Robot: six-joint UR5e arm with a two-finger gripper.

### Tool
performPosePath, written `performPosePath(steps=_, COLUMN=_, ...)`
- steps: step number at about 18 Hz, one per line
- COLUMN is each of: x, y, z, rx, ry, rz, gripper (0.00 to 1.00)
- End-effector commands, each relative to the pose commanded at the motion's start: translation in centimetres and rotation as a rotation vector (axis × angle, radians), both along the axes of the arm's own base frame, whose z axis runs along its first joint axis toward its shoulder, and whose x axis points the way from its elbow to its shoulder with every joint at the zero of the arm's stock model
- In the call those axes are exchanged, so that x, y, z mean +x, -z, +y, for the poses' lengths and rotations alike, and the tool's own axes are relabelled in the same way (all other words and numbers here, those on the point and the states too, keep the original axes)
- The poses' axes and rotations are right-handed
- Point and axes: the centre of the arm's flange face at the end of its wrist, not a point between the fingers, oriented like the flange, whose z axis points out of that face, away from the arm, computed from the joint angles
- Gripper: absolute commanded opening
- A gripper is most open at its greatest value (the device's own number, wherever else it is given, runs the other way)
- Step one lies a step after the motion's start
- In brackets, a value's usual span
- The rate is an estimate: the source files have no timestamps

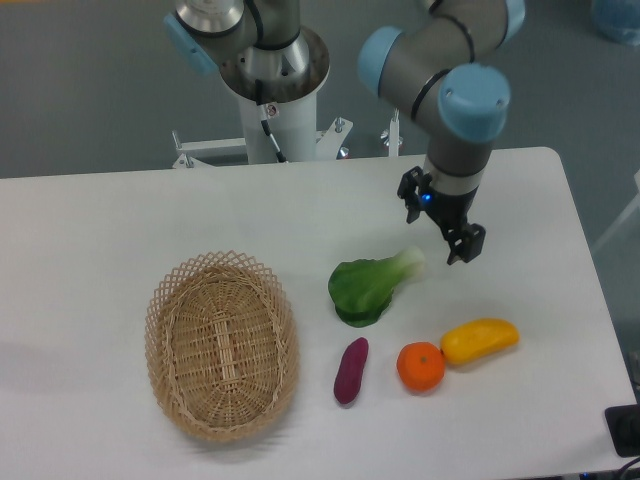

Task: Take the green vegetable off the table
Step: 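Move the open gripper over the green bok choy and lower it, then close the gripper on the bok choy's leafy stem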

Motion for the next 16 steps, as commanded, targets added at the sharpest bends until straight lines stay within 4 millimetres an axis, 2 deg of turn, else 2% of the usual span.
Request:
performPosePath(steps=1, x=0.6, y=0.8, z=0.4, rx=0.007, ry=0.003, rz=0.018, gripper=1.00)
performPosePath(steps=4, x=1.7, y=2.7, z=-0.3, rx=0.001, ry=0.015, rz=0.031, gripper=1.00)
performPosePath(steps=16, x=2.5, y=5.4, z=-0.6, rx=-0.017, ry=-0.021, rz=0.055, gripper=1.00)
